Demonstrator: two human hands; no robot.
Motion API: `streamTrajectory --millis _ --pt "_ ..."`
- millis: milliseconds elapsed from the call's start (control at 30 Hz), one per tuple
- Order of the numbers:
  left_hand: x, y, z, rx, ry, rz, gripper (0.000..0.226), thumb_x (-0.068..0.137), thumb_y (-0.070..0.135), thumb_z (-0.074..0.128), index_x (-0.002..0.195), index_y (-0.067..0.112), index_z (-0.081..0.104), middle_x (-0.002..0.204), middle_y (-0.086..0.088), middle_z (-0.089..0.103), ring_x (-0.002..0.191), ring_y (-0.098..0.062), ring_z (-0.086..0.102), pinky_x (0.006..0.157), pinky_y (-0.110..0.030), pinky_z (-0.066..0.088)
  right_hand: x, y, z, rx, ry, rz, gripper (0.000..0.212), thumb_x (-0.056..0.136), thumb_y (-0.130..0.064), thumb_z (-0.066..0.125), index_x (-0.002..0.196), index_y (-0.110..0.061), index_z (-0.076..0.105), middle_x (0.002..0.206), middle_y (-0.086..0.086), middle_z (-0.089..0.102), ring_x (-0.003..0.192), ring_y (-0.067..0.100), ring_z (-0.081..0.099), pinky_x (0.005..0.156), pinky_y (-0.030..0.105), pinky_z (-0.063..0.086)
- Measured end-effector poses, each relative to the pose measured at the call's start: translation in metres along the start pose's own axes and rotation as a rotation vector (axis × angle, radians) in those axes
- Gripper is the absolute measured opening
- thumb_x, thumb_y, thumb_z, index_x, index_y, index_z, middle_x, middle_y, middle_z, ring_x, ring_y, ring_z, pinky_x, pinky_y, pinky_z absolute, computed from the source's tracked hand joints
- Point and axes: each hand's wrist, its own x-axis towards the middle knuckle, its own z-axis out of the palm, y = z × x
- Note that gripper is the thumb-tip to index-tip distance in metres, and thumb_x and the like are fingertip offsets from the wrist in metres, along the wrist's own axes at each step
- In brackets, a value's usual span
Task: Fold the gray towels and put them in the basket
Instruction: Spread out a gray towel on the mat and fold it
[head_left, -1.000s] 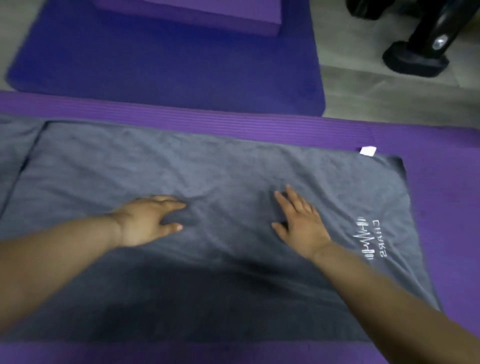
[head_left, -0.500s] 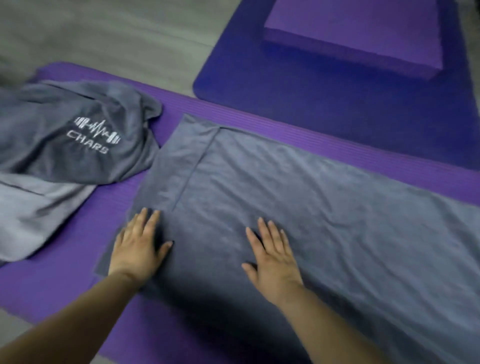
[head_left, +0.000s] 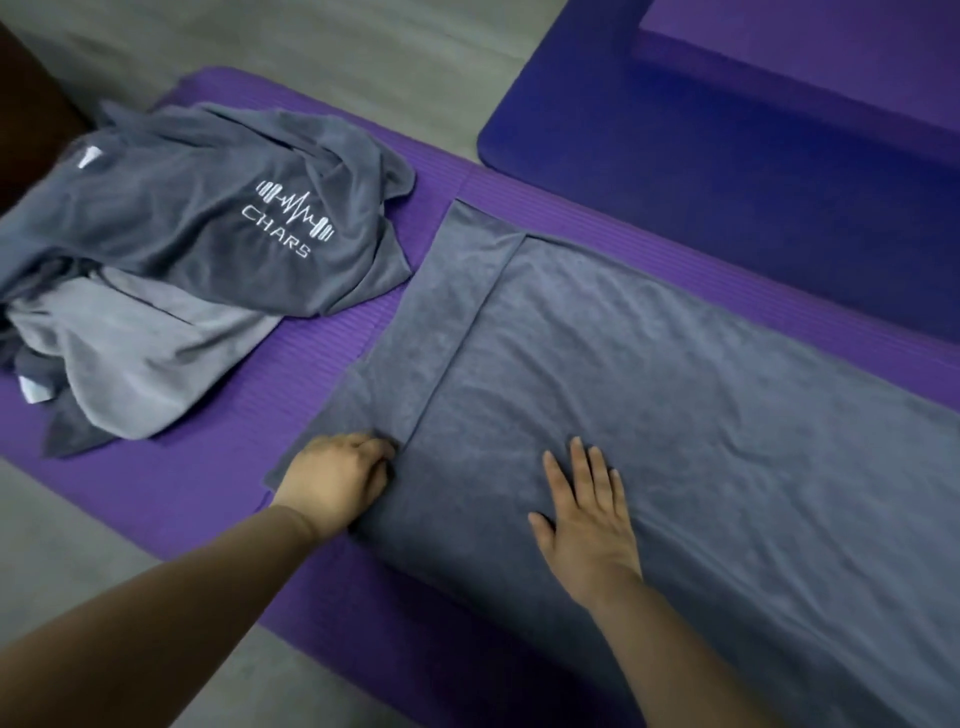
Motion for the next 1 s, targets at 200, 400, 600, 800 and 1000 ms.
streamTrajectory --millis 200,400,600,800,1000 --pt "-0.015 -0.023 -0.003 -0.311 0.233 -0.556 0.048 0.086 0.025 0.057 0.125 -0.002 0.049 0.126 -0.027 0.050 0.117 -0.044 0.045 0.100 -0.048 0.035 -0.012 -0.002 0.011 0.059 0.215 0.043 0.061 0.095 -0.048 -0.002 0.137 -0.019 0.030 0.139 0.012 0.032 0.144 0.020 -0.013 0.111 0.035 0.001" --pt "-0.012 -0.043 -0.005 -0.458 0.052 -0.701 0.034 0.084 0.012 0.061 0.112 -0.008 0.056 0.121 -0.026 0.057 0.116 -0.037 0.052 0.092 -0.038 0.039 -0.032 -0.016 0.025 0.024 0.213 -0.019 0.062 0.094 -0.048 -0.005 0.128 -0.019 0.038 0.138 0.010 0.032 0.143 0.021 -0.006 0.111 0.035 0.004" --pt "-0.036 -0.060 -0.014 -0.418 0.117 -0.676 0.015 0.081 0.011 0.065 0.079 -0.003 0.060 0.091 -0.028 0.065 0.092 -0.038 0.061 0.067 -0.030 0.032 -0.049 -0.023 0.033 0.014 0.278 -0.121 0.053 0.092 -0.051 0.016 0.129 -0.021 0.038 0.139 0.008 0.032 0.144 0.017 -0.015 0.111 0.035 0.004" --pt "-0.042 -0.037 -0.031 -0.692 0.250 -0.512 0.030 0.075 0.003 0.070 0.056 0.016 0.050 0.051 0.001 0.052 0.044 0.007 0.050 0.047 -0.003 0.035 -0.004 -0.048 -0.006 0.464 0.395 -0.005 0.039 0.079 -0.037 0.043 0.107 -0.013 0.054 0.105 0.010 0.066 0.101 0.022 0.053 0.089 0.030 0.040" --pt "-0.058 0.007 -0.046 -0.929 0.199 -0.300 0.025 0.064 0.011 0.080 0.053 0.028 0.066 0.054 0.021 0.060 0.048 0.009 0.051 0.052 -0.001 0.037 0.100 -0.121 -0.095 1.143 -0.168 0.338 0.057 0.088 -0.038 0.053 0.133 -0.004 0.041 0.137 0.016 0.045 0.128 0.029 0.042 0.104 0.030 0.031"
